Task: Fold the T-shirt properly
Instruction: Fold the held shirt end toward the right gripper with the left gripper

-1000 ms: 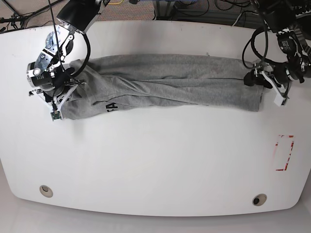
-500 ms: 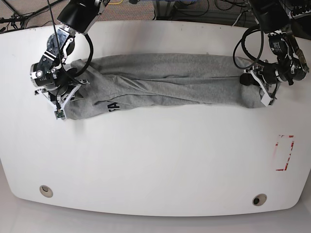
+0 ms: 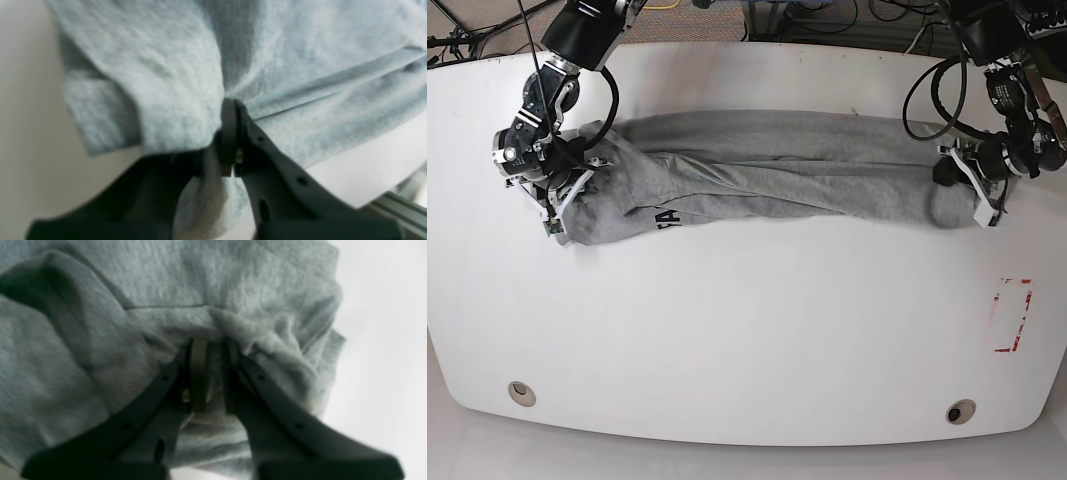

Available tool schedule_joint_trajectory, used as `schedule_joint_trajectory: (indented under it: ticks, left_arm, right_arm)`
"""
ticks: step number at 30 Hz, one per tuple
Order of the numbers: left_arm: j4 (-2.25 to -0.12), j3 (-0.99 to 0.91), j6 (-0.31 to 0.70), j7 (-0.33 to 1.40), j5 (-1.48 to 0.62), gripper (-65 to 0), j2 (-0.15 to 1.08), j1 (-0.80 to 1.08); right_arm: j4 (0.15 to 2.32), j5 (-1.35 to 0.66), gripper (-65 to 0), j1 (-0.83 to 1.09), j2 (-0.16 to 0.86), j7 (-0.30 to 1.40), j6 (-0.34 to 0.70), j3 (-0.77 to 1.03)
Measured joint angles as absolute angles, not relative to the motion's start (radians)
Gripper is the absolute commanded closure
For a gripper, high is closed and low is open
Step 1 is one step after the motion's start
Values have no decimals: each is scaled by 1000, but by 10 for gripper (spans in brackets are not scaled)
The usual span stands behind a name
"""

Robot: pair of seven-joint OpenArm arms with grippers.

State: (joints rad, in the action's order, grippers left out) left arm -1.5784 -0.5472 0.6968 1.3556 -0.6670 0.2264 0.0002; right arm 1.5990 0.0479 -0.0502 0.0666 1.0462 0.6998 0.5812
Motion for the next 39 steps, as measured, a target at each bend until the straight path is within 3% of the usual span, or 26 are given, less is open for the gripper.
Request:
schedule_joint_trajectory:
  ticks: [9, 17, 28, 39]
  left_arm:
    - [-1771, -466, 697, 1416, -662, -8, 232, -2]
    - [-1931, -262, 695, 1405, -673, -8, 191, 11]
    - [-1945, -43, 697, 1416, -653, -10, 85, 17]
    - [-1945, 21, 697, 1415, -525, -11, -9, 17]
  right_arm:
    - [1588, 46, -75, -39, 64, 1016, 700, 582]
    - [1588, 45, -75, -33, 62, 1008, 699, 582]
    - [1590, 40, -75, -24, 61, 1002, 699, 581]
    - [1590, 39, -73, -22, 61, 999, 699, 582]
